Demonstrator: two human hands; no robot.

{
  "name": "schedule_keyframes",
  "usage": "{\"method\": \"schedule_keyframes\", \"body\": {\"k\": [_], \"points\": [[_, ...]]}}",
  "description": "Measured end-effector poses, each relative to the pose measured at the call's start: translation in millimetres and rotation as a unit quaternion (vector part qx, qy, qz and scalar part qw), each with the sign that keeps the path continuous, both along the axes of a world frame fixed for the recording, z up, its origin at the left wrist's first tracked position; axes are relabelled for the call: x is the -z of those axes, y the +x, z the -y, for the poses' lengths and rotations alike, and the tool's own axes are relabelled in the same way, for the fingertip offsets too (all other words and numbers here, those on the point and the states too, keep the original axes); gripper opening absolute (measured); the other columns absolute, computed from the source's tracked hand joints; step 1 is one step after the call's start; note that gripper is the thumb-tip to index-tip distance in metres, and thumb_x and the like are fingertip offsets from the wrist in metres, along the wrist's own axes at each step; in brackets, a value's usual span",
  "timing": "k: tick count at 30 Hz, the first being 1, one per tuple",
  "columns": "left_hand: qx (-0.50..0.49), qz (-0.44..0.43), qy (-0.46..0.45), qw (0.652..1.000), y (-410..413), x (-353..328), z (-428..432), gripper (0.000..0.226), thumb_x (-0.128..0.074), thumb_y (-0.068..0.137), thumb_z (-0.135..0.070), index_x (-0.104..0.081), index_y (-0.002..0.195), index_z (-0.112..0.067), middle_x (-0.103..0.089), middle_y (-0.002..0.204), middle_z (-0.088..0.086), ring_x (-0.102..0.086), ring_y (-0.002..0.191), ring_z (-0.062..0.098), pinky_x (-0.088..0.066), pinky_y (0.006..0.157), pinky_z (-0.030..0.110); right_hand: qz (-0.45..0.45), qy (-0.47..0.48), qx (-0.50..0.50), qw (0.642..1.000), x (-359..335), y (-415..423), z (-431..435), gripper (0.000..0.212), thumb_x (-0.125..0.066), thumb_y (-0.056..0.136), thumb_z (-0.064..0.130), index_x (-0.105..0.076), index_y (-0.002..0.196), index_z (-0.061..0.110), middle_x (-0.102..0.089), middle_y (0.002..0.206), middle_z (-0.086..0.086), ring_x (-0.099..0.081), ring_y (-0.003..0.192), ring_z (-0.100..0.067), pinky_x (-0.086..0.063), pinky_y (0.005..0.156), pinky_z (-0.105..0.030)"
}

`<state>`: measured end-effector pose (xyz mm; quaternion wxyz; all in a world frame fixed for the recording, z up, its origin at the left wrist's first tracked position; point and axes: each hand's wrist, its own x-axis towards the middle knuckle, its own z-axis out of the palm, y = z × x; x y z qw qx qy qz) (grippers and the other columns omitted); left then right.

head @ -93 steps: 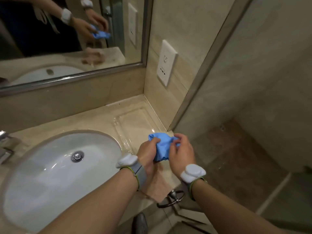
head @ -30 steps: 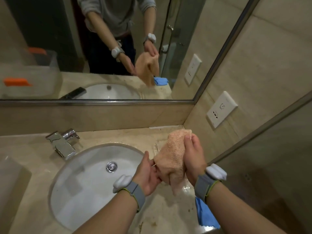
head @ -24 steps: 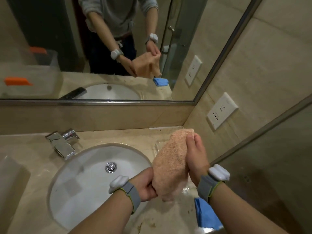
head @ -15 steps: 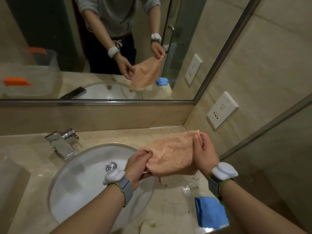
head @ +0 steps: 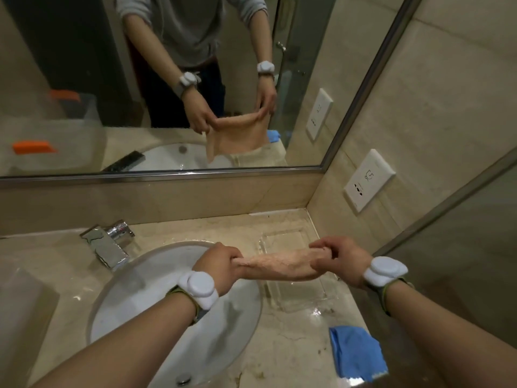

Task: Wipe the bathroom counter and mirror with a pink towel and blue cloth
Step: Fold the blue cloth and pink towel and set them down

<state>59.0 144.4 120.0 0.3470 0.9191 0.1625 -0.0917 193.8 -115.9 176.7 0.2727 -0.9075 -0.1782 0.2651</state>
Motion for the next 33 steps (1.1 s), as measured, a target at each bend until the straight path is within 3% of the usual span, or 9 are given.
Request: {"method": "schedule_keyframes", "body": {"k": [5, 8, 12, 15, 18, 22, 27, 31, 33], "points": [[-0.006, 0.035, 0.159, 0.987, 4.5, 6.1, 12.8, 0.037, -0.054, 0.098, -0.045, -0.074, 0.084, -0.018, -0.067, 0.116, 0.004, -0.058, 0.116, 0.029, -0.044, 0.088, 0.033, 0.199, -0.088, 0.024, 0.976, 15.8, -3.0, -14.3, 0.011, -0.068, 0.09, 0.031, -0.073, 0.089, 0.021, -0.057, 0.115, 0.001, -0.055, 0.11, -0.023, -0.04, 0.079, -0.019], [-0.103, -0.012, 0.026, 0.994, 10.0, 9.4, 25.4, 0.047, -0.05, 0.101, -0.044, -0.048, 0.065, -0.014, -0.056, 0.067, 0.003, -0.058, 0.076, 0.033, -0.035, 0.064, 0.033, 0.241, -0.089, 0.033, 0.966, 13.6, -17.5, -34.0, 0.022, -0.061, 0.093, 0.036, -0.07, 0.094, 0.016, -0.058, 0.123, -0.005, -0.051, 0.115, -0.029, -0.043, 0.095, -0.033], [-0.253, -0.059, -0.285, 0.922, 22.3, 6.0, 51.3, 0.044, -0.056, 0.1, -0.048, -0.072, 0.082, -0.012, -0.072, 0.082, 0.008, -0.069, 0.085, 0.029, -0.053, 0.079, 0.031, 0.267, -0.101, 0.002, 0.958, 4.2, -48.2, -63.2, 0.026, -0.049, 0.095, 0.046, -0.063, 0.096, 0.024, -0.07, 0.089, -0.002, -0.063, 0.085, -0.028, -0.048, 0.077, -0.035], [-0.323, -0.097, -0.55, 0.764, 27.9, -2.8, 70.1, 0.055, -0.061, 0.094, -0.062, -0.077, 0.102, -0.01, -0.079, 0.087, 0.007, -0.076, 0.079, 0.023, -0.063, 0.075, 0.039, 0.164, -0.02, -0.035, 0.986, 15.5, -78.4, -81.3, 0.024, -0.046, 0.096, 0.038, -0.064, 0.105, 0.025, -0.066, 0.095, -0.001, -0.063, 0.085, -0.023, -0.052, 0.075, -0.037], [-0.321, -0.055, -0.551, 0.768, 28.6, -2.7, 73.6, 0.038, -0.068, 0.096, -0.043, -0.074, 0.111, -0.009, -0.078, 0.088, 0.006, -0.074, 0.079, 0.019, -0.058, 0.066, 0.03, 0.123, 0.046, -0.067, 0.989, 30.0, -91.2, -71.8, 0.023, -0.047, 0.096, 0.024, -0.066, 0.109, 0.027, -0.068, 0.096, 0.006, -0.063, 0.086, -0.013, -0.052, 0.078, -0.031], [-0.321, -0.014, -0.56, 0.764, 33.4, -3.6, 68.1, 0.025, -0.057, 0.104, -0.026, -0.069, 0.118, -0.01, -0.074, 0.092, 0.01, -0.066, 0.07, 0.021, -0.049, 0.056, 0.026, 0.042, 0.144, 0.253, 0.956, 54.5, -73.2, -45.7, 0.014, -0.053, 0.097, 0.025, -0.063, 0.106, 0.031, -0.072, 0.095, 0.001, -0.066, 0.082, -0.013, -0.054, 0.077, -0.031], [-0.319, 0.0, -0.632, 0.707, 48.5, -1.3, 72.8, 0.023, -0.058, 0.104, -0.029, -0.068, 0.123, -0.018, -0.077, 0.113, 0.008, -0.073, 0.099, 0.028, -0.058, 0.08, 0.038, -0.426, 0.268, 0.386, 0.773, 86.6, -59.3, -50.1, 0.059, -0.044, 0.093, 0.069, -0.056, 0.124, 0.019, -0.067, 0.118, -0.006, -0.063, 0.104, -0.023, -0.05, 0.095, -0.041], [-0.335, 0.003, -0.624, 0.707, 58.4, 16.7, 84.4, 0.023, -0.056, 0.106, -0.026, -0.068, 0.122, -0.016, -0.077, 0.114, 0.01, -0.073, 0.109, 0.03, -0.057, 0.089, 0.04, -0.451, 0.358, 0.395, 0.716, 109.0, -45.8, -48.0, 0.05, -0.051, 0.098, 0.051, -0.066, 0.127, 0.012, -0.072, 0.115, -0.01, -0.068, 0.097, -0.023, -0.054, 0.085, -0.038], [-0.349, 0.007, -0.579, 0.736, 63.5, 29.9, 90.9, 0.021, -0.056, 0.105, -0.02, -0.07, 0.12, -0.015, -0.078, 0.112, 0.01, -0.072, 0.108, 0.031, -0.055, 0.086, 0.037, -0.377, 0.358, 0.421, 0.743, 115.9, -27.2, -40.1, 0.035, -0.056, 0.1, 0.031, -0.065, 0.124, 0.007, -0.075, 0.104, -0.013, -0.073, 0.08, -0.024, -0.057, 0.071, -0.035]]}}
